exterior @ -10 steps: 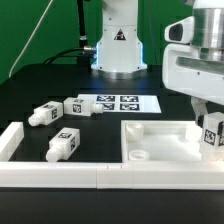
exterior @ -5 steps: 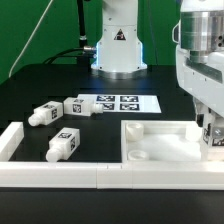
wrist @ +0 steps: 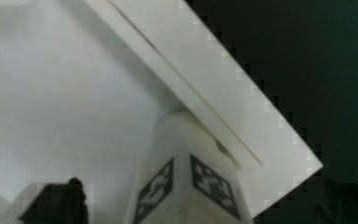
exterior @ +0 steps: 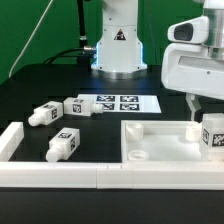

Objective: Assemble one leg

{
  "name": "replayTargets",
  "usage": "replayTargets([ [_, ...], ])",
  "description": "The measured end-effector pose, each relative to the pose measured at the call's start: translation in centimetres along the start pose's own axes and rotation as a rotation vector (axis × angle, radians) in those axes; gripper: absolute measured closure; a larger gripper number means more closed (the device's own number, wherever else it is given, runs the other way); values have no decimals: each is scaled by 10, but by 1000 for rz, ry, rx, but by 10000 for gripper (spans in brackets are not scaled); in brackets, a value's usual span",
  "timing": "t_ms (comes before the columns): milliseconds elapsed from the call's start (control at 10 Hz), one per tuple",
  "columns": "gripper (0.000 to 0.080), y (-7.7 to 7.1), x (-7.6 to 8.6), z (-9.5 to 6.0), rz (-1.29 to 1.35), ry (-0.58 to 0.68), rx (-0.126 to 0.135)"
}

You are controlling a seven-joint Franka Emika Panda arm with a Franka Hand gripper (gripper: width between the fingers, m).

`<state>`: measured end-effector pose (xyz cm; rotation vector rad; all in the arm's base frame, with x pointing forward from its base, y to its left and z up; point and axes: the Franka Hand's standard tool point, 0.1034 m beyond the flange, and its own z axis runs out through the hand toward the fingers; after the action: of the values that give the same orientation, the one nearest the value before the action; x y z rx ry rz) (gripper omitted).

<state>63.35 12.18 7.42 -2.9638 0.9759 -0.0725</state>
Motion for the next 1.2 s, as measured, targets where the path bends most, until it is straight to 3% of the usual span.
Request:
replayTargets([
  [300,151,3,10,2,-437,34,-4],
  [500,151,6,13,3,-487,34,-7],
  [600,240,6,13,3,-468,34,-7],
  [700,422,6,13,3,-467,34,-7],
  [800,514,6,13,3,-411,33,-4],
  [1200,513,6,12,4,-90,33,1],
])
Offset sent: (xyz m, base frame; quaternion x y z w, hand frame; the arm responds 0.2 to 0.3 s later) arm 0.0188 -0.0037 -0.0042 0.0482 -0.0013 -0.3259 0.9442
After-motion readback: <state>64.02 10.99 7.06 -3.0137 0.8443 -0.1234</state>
